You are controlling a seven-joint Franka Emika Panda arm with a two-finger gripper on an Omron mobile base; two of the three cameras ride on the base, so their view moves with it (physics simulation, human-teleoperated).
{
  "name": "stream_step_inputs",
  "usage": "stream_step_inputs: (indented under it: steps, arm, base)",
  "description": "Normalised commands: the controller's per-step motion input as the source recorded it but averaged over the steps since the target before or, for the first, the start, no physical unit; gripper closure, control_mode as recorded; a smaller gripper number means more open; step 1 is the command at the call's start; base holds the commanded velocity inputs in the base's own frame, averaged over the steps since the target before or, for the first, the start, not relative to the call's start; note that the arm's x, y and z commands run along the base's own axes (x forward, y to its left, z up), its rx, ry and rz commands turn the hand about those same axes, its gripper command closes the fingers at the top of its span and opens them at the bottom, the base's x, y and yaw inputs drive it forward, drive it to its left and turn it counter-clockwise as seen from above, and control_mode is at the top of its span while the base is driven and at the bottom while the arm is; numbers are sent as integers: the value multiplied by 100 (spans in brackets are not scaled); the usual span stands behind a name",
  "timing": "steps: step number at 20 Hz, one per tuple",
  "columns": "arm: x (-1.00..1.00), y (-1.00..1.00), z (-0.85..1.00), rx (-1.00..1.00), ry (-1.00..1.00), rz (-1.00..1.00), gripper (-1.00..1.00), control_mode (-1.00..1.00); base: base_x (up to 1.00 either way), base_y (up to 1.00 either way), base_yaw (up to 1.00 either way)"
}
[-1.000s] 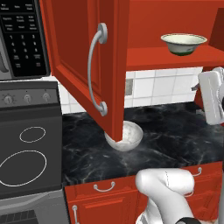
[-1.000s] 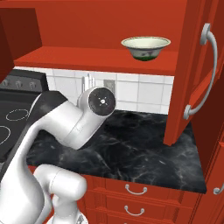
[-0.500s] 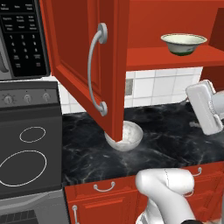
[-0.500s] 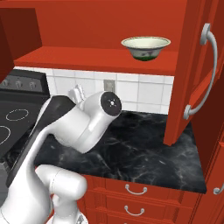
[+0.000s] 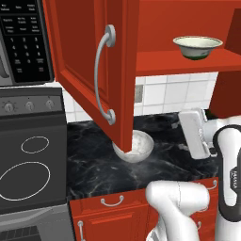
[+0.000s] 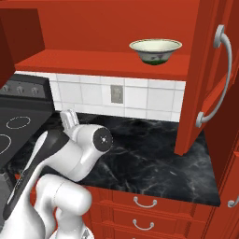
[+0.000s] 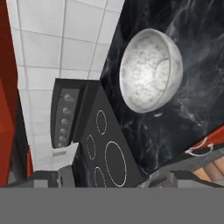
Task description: Open the cabinet. Pick the bowls from the counter and place them in the cabinet. Then close the cabinet.
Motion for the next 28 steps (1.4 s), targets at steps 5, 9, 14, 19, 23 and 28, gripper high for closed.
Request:
stream_step_inputs:
  steps: [5,9,14,19,23,28]
  arm:
    - [32,21,-22,0,17,0,-100,-100]
    - [30,0,-1,0,45,0,-100,-100]
    - [28,0,-8,0,29,0,-100,-100]
    - [28,0,-22,0,2,0,-100,-100]
    - [21,0,-38,0,0,2,-100,-100]
    - [18,0,-41,0,0,4,-100,-100]
  base:
    - [0,0,0]
    - [0,0,0]
    - [0,0,0]
    - [0,0,0]
    - [0,0,0]
    - [0,0,0]
